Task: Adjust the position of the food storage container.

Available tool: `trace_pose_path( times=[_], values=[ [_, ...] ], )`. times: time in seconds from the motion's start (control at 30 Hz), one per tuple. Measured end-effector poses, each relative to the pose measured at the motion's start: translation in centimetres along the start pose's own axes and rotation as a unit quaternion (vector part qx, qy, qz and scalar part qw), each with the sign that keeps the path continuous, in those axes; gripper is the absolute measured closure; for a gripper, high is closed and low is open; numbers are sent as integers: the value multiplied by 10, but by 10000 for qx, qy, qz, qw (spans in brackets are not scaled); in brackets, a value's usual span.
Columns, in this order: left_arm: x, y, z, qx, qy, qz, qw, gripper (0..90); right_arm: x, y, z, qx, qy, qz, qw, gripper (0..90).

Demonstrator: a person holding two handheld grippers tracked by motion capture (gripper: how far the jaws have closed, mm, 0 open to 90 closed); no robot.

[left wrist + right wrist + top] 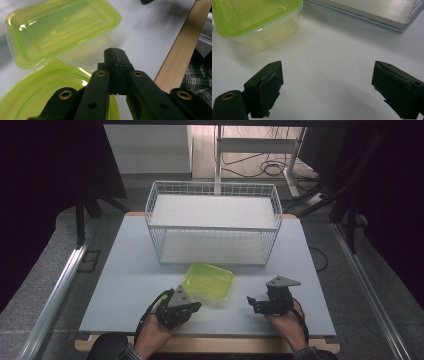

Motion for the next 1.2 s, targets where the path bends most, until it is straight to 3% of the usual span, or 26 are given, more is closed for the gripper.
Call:
trace_pose_path(
  times=[0.13,0.2,0.57,1.03,1.2],
  values=[
    [-5,0,-2,-43,-34,-104,9999,900,0,0,0,-3,-2,10,10000,102],
    [-7,0,-6,80,-68,-95,9999,900,0,1,0,-5,-8,0,10000,104],
    [-16,-9,-18,227,-100,-276,9993,900,0,0,1,14,-29,-7,10000,108],
    [-30,-41,-42,552,-122,-556,9969,900,0,0,1,-16,-33,-3,10000,111],
    [-39,-59,-55,771,-119,-723,9943,900,-1,0,2,-15,-51,1,10000,111]
  ],
)
Point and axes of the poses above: each handheld gripper's, and its own axes: z roughly forward along the jaws, x roughly out of its top, y roughly to its right, the point moved 3 cm from there along z, roughly forward along the jaws, and after that the axes turned 9 degrees about -x, right-handed, at the moved point
